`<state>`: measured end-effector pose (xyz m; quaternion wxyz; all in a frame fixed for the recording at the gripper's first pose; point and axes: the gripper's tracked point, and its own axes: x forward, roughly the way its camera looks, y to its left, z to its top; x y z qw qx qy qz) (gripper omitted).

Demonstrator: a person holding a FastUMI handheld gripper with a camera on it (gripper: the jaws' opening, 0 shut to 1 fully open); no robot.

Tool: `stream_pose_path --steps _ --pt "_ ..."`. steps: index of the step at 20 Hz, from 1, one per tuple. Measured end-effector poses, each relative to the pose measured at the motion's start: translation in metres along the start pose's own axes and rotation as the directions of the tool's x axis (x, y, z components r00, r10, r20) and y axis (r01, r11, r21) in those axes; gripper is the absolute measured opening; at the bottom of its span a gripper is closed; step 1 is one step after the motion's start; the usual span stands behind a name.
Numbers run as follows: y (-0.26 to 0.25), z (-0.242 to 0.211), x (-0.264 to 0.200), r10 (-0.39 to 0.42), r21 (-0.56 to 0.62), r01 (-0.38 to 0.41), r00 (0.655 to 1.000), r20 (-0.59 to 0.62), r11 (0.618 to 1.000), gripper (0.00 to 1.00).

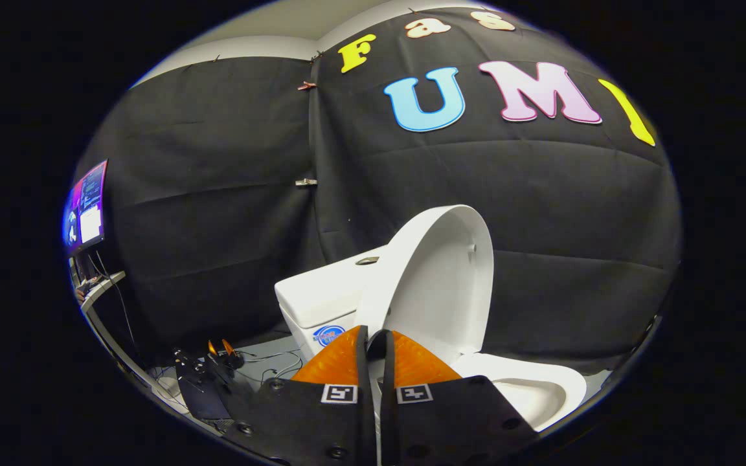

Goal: Open the toilet lid.

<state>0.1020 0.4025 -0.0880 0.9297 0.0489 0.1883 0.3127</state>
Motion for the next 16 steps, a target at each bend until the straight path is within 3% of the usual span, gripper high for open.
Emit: stream_pose_path --steps 12,15,16 --pt "0.032 -0.006 0.029 0.041 -0.118 -0.045 0.998 -0.039 0.992 0.08" --pt "0.032 0.0 0.023 0.038 -0.168 -0.038 0.999 -0.004 0.985 0.27" --pt "0.029 0.013 0.019 0.018 -0.214 -0.009 0.999 0.044 0.977 0.41"
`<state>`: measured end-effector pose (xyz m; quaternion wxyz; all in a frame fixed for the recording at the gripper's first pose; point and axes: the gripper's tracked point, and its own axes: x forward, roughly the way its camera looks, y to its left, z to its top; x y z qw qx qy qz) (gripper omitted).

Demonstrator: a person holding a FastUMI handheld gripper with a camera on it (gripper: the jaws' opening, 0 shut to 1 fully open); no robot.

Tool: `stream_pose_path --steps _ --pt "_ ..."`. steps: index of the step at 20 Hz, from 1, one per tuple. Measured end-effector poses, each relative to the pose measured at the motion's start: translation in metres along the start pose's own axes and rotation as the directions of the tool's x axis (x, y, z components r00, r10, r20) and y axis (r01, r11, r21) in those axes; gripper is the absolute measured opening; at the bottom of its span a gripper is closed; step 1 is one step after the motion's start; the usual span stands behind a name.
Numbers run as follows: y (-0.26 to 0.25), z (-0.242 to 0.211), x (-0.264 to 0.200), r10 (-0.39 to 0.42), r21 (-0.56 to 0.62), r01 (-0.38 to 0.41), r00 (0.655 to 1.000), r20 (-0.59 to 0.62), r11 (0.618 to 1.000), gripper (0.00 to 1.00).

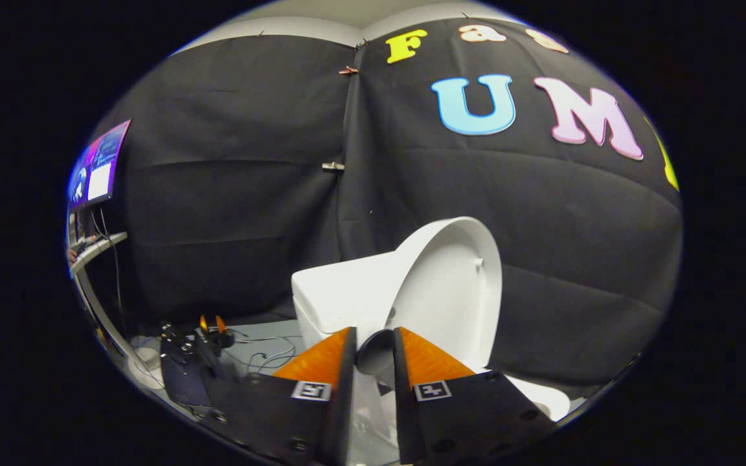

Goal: Open the toilet lid.

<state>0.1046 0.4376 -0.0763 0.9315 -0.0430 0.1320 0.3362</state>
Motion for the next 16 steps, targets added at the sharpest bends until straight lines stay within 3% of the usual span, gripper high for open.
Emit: stream_pose_path --steps 3,4,6,10,11,16 --pt "-0.009 0.029 -0.026 -0.035 -0.123 0.048 0.994 0.104 0.991 0.84" --pt "-0.016 0.037 -0.033 -0.056 -0.149 0.076 0.99 0.133 0.986 0.81" --pt "-0.035 0.056 -0.061 -0.102 -0.176 0.136 0.977 0.189 0.975 0.87" --pt "-0.089 0.073 -0.119 -0.234 -0.139 0.271 0.943 0.235 0.953 0.87" --pt "-0.105 0.075 -0.135 -0.268 -0.118 0.302 0.933 0.24 0.946 0.92" --pt "-0.186 0.07 -0.222 -0.45 -0.052 0.478 0.854 0.263 0.877 0.93"
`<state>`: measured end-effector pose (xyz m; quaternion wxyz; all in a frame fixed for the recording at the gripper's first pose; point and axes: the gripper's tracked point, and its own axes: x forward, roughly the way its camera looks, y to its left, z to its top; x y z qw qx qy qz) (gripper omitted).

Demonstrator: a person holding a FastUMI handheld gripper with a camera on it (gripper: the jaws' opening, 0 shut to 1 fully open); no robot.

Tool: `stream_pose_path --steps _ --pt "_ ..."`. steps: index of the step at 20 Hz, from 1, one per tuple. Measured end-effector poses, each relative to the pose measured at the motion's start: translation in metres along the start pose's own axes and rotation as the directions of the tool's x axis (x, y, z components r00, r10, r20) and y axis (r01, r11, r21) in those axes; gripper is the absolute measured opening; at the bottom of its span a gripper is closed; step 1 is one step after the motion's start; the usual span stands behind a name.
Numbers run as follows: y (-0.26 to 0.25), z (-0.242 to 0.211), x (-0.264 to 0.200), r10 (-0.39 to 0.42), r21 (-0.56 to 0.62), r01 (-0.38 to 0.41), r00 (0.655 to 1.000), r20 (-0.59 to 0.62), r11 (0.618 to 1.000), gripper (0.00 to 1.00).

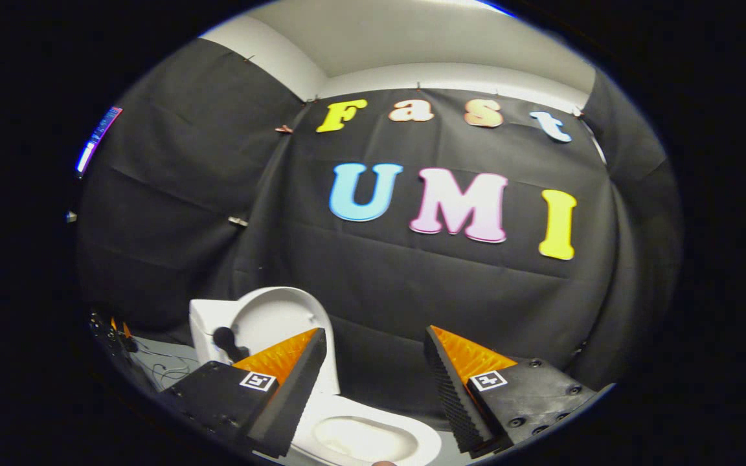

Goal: Open the toilet lid.

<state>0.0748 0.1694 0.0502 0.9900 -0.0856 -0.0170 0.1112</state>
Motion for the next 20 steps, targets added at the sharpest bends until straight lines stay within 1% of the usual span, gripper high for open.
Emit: stream_pose_path --steps 1,4,6,8,10,11,15,18,20 --pt "-0.021 -0.008 -0.01 -0.039 -0.008 0.039 0.999 -0.014 0.999 0.97" --pt "-0.064 -0.021 -0.036 -0.112 0.024 0.113 0.993 -0.032 0.993 0.98" --pt "-0.091 -0.034 -0.048 -0.161 0.014 0.162 0.986 -0.042 0.987 0.98" --pt "-0.106 -0.05 -0.055 -0.197 0.028 0.199 0.978 -0.061 0.98 0.98" --pt "-0.113 -0.059 -0.066 -0.206 0.084 0.211 0.976 -0.071 0.974 0.98" --pt "-0.117 -0.062 -0.069 -0.212 0.094 0.22 0.974 -0.083 0.971 0.98" --pt "-0.135 -0.059 -0.071 -0.236 0.068 0.24 0.97 -0.062 0.968 0.98" --pt "-0.132 -0.061 -0.071 -0.234 0.085 0.24 0.97 -0.07 0.967 0.98" --pt "-0.13 -0.059 -0.073 -0.23 0.071 0.234 0.971 -0.058 0.97 0.98"
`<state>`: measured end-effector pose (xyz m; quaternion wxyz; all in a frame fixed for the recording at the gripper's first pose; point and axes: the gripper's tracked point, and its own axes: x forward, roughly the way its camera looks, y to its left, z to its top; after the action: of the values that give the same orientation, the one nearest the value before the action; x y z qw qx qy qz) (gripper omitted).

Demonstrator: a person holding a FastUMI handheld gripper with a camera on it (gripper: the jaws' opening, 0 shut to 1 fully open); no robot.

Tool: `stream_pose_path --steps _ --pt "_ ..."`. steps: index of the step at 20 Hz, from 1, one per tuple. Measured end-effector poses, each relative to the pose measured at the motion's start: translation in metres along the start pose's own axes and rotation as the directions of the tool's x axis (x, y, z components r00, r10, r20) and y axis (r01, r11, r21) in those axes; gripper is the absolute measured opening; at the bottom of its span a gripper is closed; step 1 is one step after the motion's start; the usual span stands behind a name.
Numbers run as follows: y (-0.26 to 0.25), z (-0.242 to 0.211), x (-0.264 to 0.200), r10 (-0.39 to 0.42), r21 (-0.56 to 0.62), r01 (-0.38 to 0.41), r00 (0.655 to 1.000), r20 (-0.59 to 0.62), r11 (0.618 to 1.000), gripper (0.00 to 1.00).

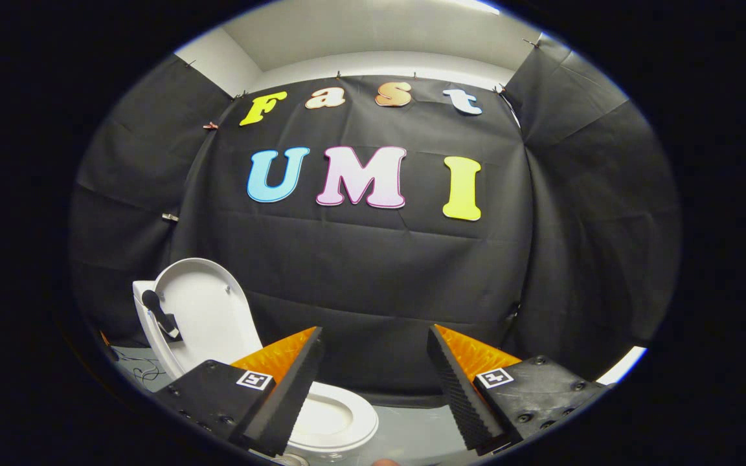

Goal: Open the toilet lid.

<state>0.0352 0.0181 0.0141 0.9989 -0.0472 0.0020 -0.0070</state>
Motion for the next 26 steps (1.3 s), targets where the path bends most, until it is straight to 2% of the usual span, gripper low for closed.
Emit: stream_pose_path --steps 4,8,26 --pt "0.009 -0.017 0.001 0.023 -0.03 -0.023 1.0 -0.018 0.999 0.98" --pt "0.014 -0.036 0.001 0.039 0.006 -0.039 0.997 -0.069 0.999 0.98" --pt "0.024 -0.047 0.001 0.068 0.014 -0.067 0.994 -0.091 0.998 0.98"
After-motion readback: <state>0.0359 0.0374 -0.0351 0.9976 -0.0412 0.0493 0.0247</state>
